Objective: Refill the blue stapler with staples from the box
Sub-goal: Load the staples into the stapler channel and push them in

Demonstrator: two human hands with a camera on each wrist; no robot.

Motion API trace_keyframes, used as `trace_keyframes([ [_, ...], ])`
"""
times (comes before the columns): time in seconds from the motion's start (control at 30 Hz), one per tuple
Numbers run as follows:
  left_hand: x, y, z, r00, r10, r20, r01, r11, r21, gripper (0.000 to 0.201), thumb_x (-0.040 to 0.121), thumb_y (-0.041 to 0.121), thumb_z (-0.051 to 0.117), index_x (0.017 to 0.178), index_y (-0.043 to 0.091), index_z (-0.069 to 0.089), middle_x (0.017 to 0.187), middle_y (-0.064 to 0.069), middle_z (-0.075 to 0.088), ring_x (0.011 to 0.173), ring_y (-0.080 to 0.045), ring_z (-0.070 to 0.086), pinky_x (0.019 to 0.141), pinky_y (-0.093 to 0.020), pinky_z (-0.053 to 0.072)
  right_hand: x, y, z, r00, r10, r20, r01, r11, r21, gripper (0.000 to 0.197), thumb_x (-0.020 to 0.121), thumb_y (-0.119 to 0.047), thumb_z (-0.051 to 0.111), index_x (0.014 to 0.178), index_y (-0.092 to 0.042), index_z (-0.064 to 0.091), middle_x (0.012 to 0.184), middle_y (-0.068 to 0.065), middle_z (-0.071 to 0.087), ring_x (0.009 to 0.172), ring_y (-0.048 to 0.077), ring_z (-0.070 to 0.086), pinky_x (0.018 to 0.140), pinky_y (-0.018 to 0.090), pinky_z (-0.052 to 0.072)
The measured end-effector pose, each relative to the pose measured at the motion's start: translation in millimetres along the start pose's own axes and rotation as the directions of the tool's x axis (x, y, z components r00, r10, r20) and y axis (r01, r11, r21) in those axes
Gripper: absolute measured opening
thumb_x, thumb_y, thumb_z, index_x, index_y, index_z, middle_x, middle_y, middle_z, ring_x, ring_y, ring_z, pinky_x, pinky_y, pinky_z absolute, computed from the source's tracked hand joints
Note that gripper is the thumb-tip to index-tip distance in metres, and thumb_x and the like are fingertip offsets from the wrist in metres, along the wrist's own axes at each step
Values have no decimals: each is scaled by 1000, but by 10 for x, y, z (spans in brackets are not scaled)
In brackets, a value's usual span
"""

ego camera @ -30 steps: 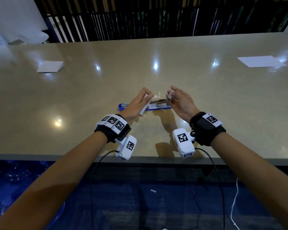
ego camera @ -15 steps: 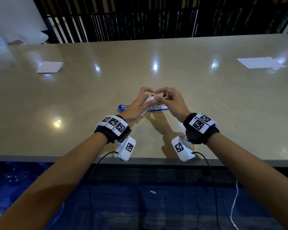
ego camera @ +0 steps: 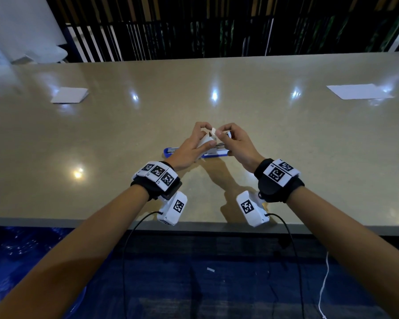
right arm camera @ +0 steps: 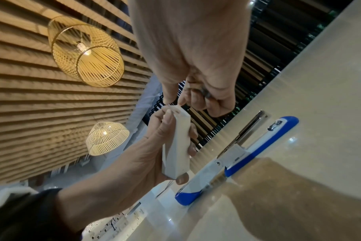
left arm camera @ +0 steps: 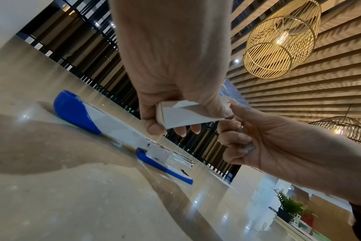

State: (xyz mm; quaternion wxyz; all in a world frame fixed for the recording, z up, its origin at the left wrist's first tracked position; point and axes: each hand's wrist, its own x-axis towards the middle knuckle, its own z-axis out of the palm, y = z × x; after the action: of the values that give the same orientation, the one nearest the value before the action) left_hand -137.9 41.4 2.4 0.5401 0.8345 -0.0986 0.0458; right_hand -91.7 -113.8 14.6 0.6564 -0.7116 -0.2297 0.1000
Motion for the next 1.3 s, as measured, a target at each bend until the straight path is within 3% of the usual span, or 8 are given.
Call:
trace_keyframes([
  [0.1,-24,14,8,1000,13,12,-13,1000,-27,37,99,19,46,123,25,18,112,-22,57,87,-24,65,70,-22,57,15,14,6,1000,-16,0,16,997,-70,16,93,-19,57,107,-11,54,67,-5,45,59,6,47,45,4,38],
  [0.23,-31,18,28,998,59,-4,-59,998,39,30,99,19,46,119,22,23,110,-26,57,76,-11,61,59,-12,51,21,11,27,1000,0,-3,0,995,-97,16,92,-18,57,107,-11,56,64,-7,42,57,7,43,42,3,35],
  [0.33,-37,8,31,998,64,-12,-63,996,68,24,99,20,45,115,21,27,109,-17,56,75,2,63,61,-12,51,19,-7,46,1000,4,-10,-5,995,-99,12,93,-16,54,103,-12,56,66,-7,45,58,6,44,42,4,36],
  [0.47,-50,49,13,998,65,-27,-63,995,74,23,100,19,44,117,21,29,107,-9,53,80,-3,62,60,-9,50,22,19,39,1000,11,-17,-12,995,-103,11,94,-14,49,103,-11,55,72,-6,48,61,6,45,46,6,38],
  [0.57,-50,75,-14,996,74,-55,-68,992,109,25,100,20,43,123,14,34,94,6,50,68,9,59,56,-7,46,6,51,16,1000,13,-25,-14,999,-40,10,95,-16,47,100,-13,56,70,-5,44,58,7,40,45,7,36],
  [0.97,-59,103,-12,998,53,-29,-50,994,100,24,100,24,43,118,24,28,94,7,53,74,3,63,68,-17,56,-49,46,8,996,-81,-36,80,996,-31,18,95,-24,53,107,-11,60,67,-9,47,59,7,42,48,7,38],
  [1.17,-75,119,-2,998,50,-31,-48,997,53,25,100,23,43,118,21,26,100,-13,55,71,-7,62,56,-13,49,-57,44,29,997,-75,-34,74,997,-17,14,94,-22,54,103,-14,62,61,-14,47,56,5,40,50,9,37],
  [1.3,-80,136,-4,999,42,-24,-41,998,45,27,100,20,43,120,20,24,98,-15,54,64,6,63,49,-7,45,-70,21,19,996,-91,-23,90,996,-8,17,94,-21,56,105,-10,63,59,-13,47,48,-2,42,47,5,37],
])
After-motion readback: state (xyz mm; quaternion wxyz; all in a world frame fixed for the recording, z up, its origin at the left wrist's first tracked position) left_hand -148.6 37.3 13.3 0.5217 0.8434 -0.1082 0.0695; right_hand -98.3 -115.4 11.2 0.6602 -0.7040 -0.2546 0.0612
